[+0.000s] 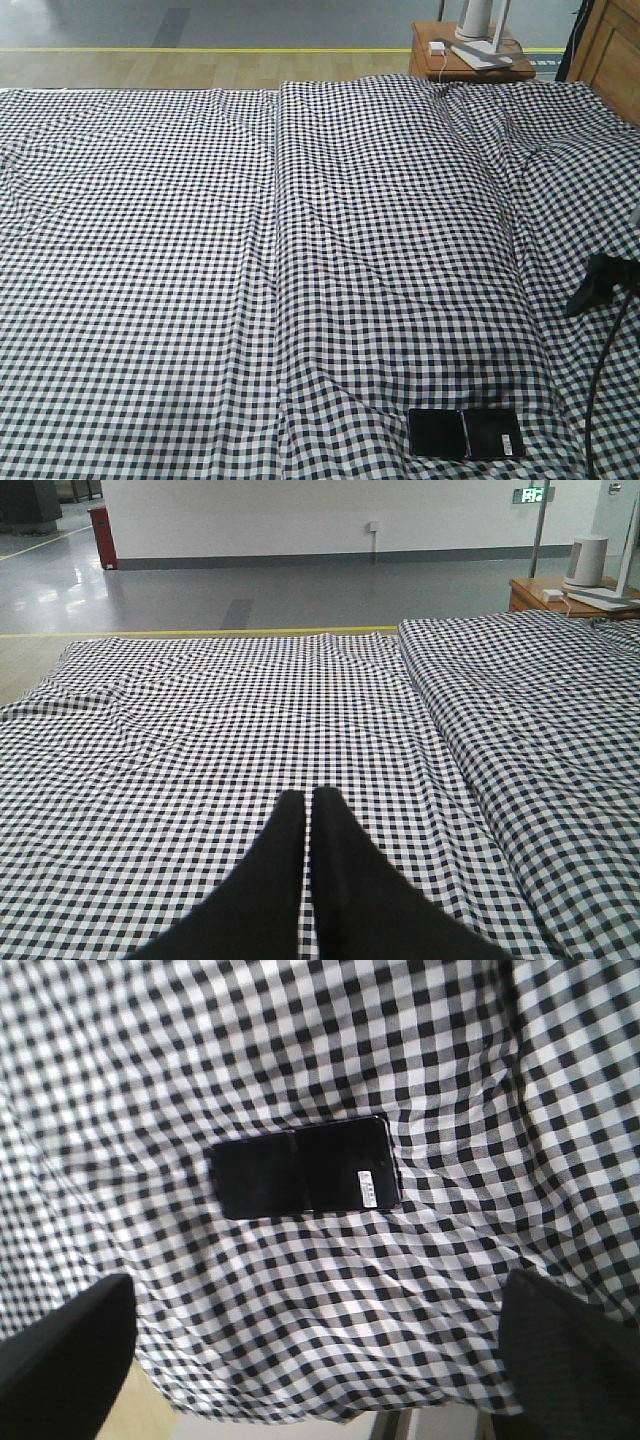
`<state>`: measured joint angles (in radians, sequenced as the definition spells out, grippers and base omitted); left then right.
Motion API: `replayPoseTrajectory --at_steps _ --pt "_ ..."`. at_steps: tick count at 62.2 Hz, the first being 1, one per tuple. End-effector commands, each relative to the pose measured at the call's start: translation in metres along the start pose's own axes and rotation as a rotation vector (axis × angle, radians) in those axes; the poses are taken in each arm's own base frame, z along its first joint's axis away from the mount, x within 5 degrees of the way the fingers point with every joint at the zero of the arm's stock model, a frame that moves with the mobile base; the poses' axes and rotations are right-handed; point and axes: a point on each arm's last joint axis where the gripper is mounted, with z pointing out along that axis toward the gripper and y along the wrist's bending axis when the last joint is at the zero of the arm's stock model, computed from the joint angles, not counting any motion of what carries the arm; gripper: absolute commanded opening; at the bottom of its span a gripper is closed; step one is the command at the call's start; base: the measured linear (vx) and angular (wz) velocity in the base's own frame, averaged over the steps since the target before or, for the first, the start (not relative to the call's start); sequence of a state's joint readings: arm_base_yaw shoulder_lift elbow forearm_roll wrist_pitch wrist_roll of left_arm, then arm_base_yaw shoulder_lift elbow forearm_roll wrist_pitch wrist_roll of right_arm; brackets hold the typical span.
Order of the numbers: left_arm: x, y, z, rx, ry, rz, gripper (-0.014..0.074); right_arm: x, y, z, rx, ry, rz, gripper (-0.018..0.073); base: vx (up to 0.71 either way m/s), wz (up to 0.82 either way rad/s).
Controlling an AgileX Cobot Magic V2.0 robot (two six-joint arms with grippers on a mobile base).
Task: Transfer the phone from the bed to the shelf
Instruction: 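Lower the right gripper toward the black phone on the bed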
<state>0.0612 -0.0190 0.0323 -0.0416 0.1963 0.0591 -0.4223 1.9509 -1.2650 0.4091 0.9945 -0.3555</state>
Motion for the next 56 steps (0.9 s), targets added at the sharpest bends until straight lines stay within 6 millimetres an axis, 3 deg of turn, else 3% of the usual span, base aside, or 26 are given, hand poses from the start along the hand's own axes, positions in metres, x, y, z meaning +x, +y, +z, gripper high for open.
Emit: replayPoseTrajectory --at_steps 1,30,40,56 --pt "-0.004 0.000 0.000 -0.003 -0.071 -0.009 0.0001 -0.013 0.000 -0.005 -0.022 -0.024 -0.041 0.0683 0.00 0.00" --pt "-0.004 0.000 0.000 -0.003 -0.071 -0.009 0.0001 -0.046 -0.023 0.095 -0.276 0.179 -0.097 0.0666 0.00 0.00" --pt "-0.004 0.000 0.000 -0.003 -0.071 -0.009 0.0001 -0.047 -0.041 0.117 -0.365 0.204 -0.041 0.0659 0.00 0.00" --pt "-0.004 0.000 0.000 -0.003 -0.071 -0.009 0.0001 -0.035 -0.082 0.132 -0.528 0.184 -0.005 0.0650 0.00 0.00"
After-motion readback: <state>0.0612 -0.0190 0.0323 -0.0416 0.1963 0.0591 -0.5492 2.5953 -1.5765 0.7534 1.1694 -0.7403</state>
